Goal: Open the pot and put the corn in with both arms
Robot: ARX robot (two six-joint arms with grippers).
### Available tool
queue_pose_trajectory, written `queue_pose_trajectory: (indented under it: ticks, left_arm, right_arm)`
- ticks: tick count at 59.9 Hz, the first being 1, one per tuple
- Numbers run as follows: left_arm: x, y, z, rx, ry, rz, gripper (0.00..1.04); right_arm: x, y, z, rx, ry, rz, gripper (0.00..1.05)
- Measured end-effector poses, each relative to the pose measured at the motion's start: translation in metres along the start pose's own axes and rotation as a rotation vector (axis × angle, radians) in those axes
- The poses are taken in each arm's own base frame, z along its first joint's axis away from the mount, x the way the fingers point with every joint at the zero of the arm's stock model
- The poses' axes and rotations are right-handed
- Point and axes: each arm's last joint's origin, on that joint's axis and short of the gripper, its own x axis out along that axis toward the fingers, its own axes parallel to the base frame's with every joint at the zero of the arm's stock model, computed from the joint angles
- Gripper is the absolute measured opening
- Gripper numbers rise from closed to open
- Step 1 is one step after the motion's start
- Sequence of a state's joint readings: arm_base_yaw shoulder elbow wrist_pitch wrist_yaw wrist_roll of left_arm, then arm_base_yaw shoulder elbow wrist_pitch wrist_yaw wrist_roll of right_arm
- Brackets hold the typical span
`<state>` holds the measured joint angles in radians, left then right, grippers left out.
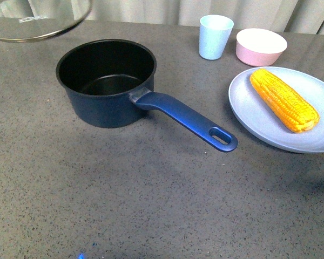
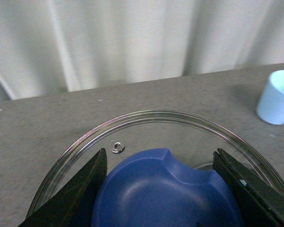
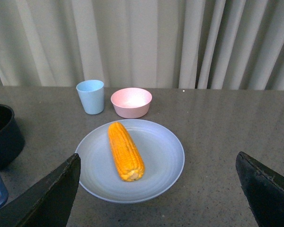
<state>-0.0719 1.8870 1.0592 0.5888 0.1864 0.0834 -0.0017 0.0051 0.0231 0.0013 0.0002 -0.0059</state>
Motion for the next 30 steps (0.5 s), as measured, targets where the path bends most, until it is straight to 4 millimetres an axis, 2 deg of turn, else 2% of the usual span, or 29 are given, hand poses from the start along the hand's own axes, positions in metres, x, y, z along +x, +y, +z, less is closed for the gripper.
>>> queue_pose_trajectory:
  ticks: [7, 14, 30]
  left_arm:
    - [-0.007, 0.034, -0.005, -0.015, 0.005, 0.079, 0.6]
    - [-0.01, 0.058, -0.016, -0.033, 0.021, 0.122, 0.6]
    - [-0.009, 0.088, -0.065, -0.066, 0.094, 0.191, 0.6]
  right_arm:
    - [0.0, 0.0, 0.0, 0.0, 0.0, 0.0, 0.96]
    - [0.0, 0.0, 0.0, 0.0, 0.0, 0.0, 0.96]
    - [0.0, 0.0, 0.0, 0.0, 0.0, 0.0, 0.96]
